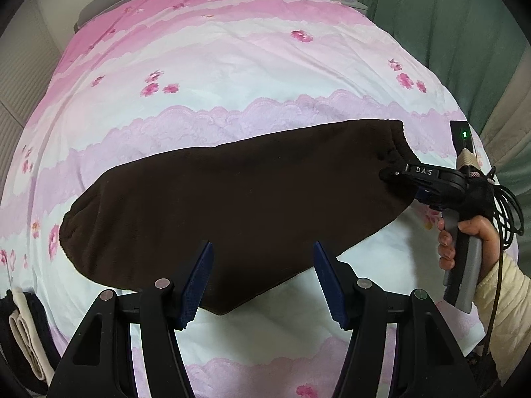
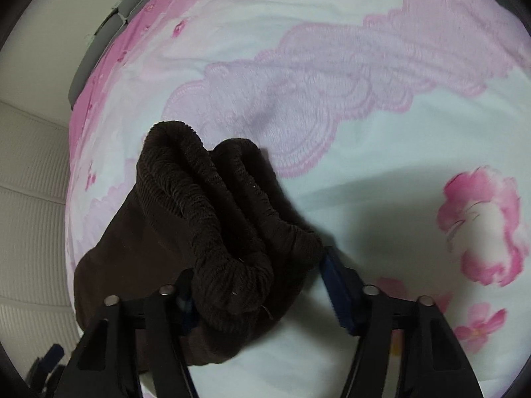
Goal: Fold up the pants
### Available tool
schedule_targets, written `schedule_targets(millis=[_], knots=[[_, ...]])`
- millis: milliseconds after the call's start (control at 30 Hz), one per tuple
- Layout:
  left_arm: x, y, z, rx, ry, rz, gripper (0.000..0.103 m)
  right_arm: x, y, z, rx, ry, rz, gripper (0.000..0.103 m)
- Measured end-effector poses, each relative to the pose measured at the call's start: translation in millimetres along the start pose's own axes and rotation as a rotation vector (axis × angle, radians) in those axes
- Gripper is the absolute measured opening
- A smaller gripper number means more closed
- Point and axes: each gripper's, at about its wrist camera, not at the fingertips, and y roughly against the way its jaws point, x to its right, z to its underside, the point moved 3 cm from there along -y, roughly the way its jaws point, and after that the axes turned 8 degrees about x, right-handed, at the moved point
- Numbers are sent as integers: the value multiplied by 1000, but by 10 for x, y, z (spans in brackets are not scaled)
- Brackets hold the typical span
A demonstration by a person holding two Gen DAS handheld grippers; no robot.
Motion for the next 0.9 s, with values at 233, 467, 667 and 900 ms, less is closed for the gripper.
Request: schedule_targets(millis=[233, 467, 667, 900], knots=[[-117, 73, 63, -2, 19, -37, 61, 21, -8, 11, 8, -81, 1, 30], [-298, 218, 80, 7, 87, -79, 61, -178, 523, -118, 95, -9, 55, 28], [-551, 356, 122, 5, 129, -136, 61, -468, 638, -105, 90, 63, 117, 28], [-1102, 602, 110, 28, 225, -159, 61, -1205, 1001, -29, 128, 206, 178, 29]])
